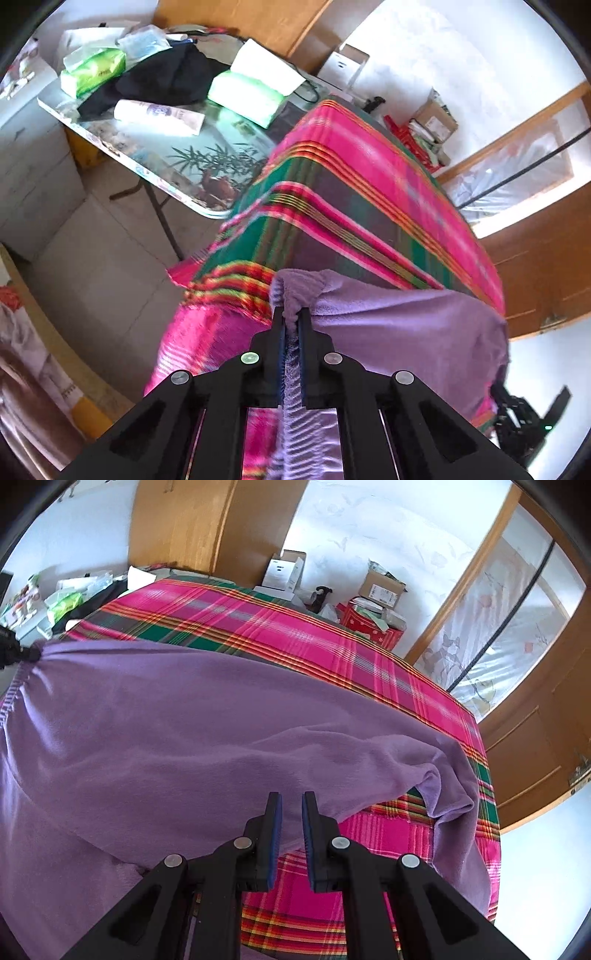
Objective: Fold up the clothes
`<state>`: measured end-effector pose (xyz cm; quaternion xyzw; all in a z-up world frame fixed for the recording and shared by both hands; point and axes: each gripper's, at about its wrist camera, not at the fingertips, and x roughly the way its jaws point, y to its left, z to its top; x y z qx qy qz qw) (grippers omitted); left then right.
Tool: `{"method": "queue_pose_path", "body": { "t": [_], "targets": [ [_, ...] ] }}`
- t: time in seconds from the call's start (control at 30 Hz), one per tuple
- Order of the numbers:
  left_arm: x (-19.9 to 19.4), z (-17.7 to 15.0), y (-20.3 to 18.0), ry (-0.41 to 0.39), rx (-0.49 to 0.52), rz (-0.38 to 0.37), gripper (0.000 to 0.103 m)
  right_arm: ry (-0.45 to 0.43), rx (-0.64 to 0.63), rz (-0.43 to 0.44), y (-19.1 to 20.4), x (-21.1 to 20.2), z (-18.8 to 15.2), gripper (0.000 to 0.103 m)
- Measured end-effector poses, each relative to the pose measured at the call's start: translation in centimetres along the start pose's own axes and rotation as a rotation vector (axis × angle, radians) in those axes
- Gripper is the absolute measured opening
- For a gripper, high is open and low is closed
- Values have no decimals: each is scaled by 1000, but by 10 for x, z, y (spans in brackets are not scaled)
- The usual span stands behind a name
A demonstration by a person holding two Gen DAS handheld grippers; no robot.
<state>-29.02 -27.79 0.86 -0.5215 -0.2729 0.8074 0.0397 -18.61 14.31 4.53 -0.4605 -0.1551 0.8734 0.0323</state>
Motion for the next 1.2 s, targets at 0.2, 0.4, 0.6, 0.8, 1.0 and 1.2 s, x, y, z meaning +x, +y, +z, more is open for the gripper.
{"method": "queue_pose_path", "body": {
  "t": [0.2, 0.4, 0.6, 0.8, 1.0, 1.2],
  "targets": [
    [3, -1, -4, -9, 40, 35, 6, -18, 88, 91, -20, -6, -7, 10],
    [4, -3, -7, -12, 50, 64, 9, 5, 188, 452, -29, -12, -31, 10],
    [4, -6, -9, -14, 59, 93, 11, 81, 189, 683, -12, -4, -50, 29],
    [5, -7, -12, -15, 70, 118, 12, 99, 156, 710, 9, 6, -44, 31],
    [5, -8, -13, -15, 71, 125, 12, 109, 184, 760, 15, 6, -47, 11],
    [5, -8, -15, -16, 70, 134, 12, 3, 229, 868, -5, -17, -60, 8]
  ]
}}
